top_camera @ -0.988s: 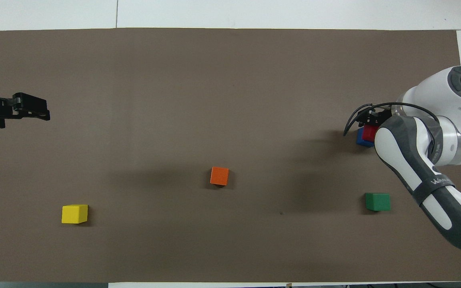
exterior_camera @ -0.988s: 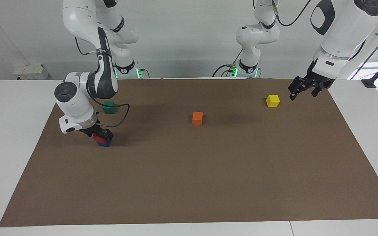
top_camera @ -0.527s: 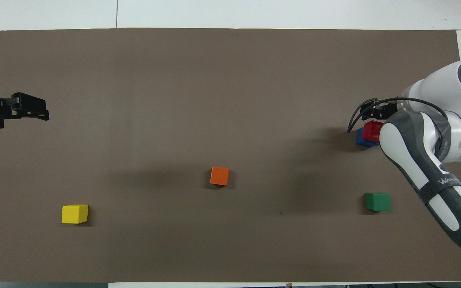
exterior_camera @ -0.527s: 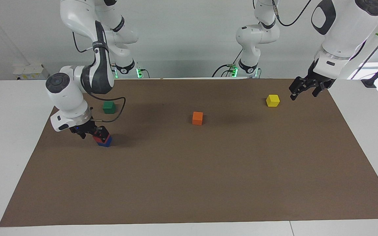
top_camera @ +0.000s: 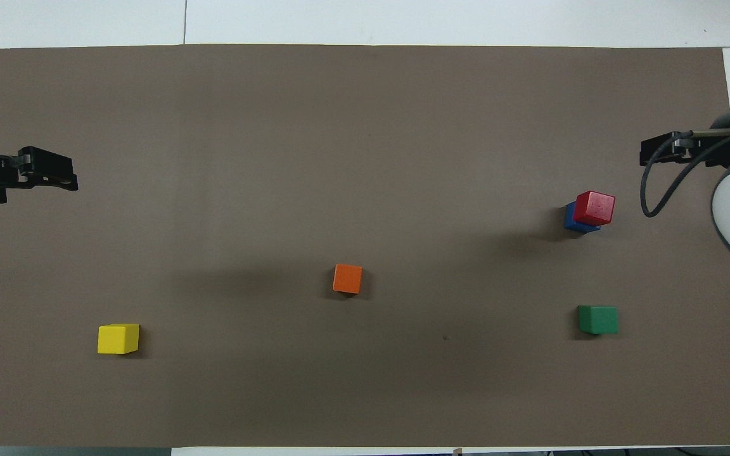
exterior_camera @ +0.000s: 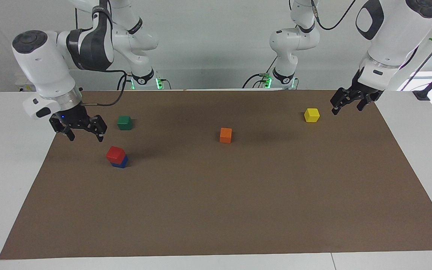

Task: Transfer red block to right arm and stack on blue block
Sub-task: 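Open the right gripper and withdraw it from the stack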

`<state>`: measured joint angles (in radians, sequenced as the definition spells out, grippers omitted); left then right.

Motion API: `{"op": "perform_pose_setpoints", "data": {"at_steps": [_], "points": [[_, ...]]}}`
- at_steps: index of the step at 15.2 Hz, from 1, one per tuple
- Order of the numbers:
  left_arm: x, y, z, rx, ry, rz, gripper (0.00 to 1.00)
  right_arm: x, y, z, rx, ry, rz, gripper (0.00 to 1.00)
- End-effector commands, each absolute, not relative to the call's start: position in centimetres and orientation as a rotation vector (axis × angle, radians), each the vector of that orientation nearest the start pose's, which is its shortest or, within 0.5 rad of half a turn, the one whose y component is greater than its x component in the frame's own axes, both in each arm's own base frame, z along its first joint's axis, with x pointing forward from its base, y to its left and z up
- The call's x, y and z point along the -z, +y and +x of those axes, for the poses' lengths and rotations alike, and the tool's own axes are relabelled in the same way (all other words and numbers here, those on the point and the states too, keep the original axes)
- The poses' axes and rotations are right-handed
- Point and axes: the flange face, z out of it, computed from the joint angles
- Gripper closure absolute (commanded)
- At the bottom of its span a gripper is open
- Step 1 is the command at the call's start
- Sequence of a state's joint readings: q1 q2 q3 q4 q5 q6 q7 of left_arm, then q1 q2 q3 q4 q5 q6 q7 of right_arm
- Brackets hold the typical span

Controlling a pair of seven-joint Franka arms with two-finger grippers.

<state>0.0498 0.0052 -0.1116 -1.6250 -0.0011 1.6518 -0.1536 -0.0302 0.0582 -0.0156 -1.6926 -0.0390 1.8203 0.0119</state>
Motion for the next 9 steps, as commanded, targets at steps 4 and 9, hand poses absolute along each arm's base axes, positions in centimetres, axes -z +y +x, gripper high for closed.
{"op": "perform_pose_setpoints", "data": {"at_steps": [4,9], "points": [[-60.7,-3.1,55.7,0.020,-0.156,-3.152,0.00,-61.1,-2.3,53.5,-0.023,0.018,-3.161,0.00],[-60.7,-3.1,55.7,0.020,-0.156,-3.152,0.00,-62.0,-4.2,52.8,-0.023,-0.095,-3.158,0.00]]}}
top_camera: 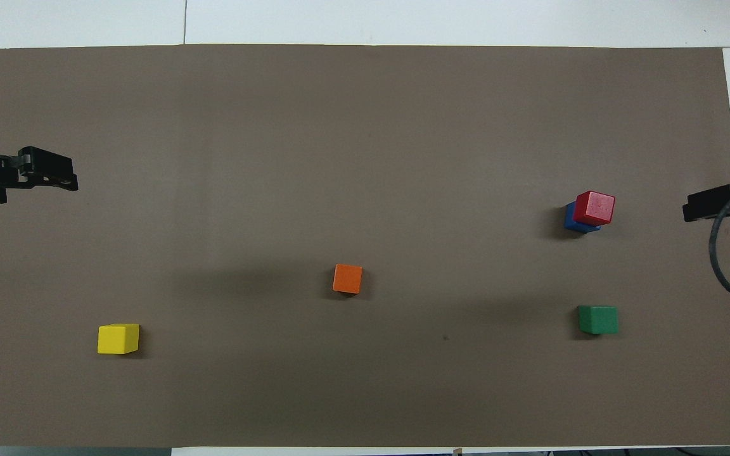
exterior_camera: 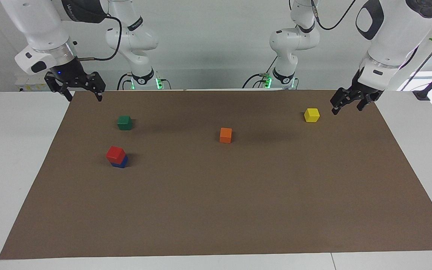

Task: Transfer red block to right arm and stack on blue block

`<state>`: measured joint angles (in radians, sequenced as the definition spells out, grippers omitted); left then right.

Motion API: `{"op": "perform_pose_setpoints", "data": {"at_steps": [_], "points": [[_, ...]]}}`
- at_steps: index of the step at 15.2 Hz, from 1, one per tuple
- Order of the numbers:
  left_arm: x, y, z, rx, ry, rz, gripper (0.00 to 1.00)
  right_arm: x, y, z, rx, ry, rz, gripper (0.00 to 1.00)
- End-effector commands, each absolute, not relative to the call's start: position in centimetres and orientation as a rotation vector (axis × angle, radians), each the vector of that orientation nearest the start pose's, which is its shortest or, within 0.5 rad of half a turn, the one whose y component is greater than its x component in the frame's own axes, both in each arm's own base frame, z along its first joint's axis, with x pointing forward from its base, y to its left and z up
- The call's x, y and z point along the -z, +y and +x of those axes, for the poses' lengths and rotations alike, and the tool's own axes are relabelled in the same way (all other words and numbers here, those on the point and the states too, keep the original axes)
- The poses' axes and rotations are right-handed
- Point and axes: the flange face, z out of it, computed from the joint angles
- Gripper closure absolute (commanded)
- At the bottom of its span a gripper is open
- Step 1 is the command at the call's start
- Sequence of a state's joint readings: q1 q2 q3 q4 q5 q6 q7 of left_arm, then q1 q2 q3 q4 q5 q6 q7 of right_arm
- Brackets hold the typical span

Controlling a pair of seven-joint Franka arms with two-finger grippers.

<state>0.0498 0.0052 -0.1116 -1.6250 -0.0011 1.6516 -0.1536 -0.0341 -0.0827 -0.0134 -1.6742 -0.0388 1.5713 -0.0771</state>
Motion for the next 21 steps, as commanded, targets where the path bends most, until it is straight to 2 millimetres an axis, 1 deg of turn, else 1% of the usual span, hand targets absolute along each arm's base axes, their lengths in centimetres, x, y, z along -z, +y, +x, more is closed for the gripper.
{"op": "perform_pose_setpoints", "data": {"at_steps": [1,2,3,4,7,10,21], "points": [[-60.7,-3.1,55.7,0.020,-0.156,-3.152,0.00,-63.1,-4.3,53.5,0.035,-0.093,-3.160,0.00],[-60.7,-3.1,55.7,0.019,-0.156,-3.154,0.00,-63.7,-4.5,54.3,0.048,-0.087,-3.161,0.00],[-60.7,-3.1,55.7,0.020,-0.154,-3.152,0.00,-64.2,-4.3,54.5,0.048,-0.089,-3.161,0.00],[-60.7,-3.1,55.7,0.019,-0.154,-3.154,0.00,-64.2,-3.9,54.4,0.031,-0.101,-3.163,0.00],[-60.7,-3.1,55.7,0.020,-0.156,-3.152,0.00,-64.1,-4.3,53.8,-0.024,-0.081,-3.156,0.00],[-60.7,-3.1,55.7,0.019,-0.156,-3.154,0.00,-63.7,-4.5,53.0,-0.117,-0.068,-3.145,0.00],[-60.7,-3.1,55.7,0.020,-0.156,-3.152,0.00,-63.8,-5.3,52.9,-0.117,-0.042,-3.143,0.00]]}}
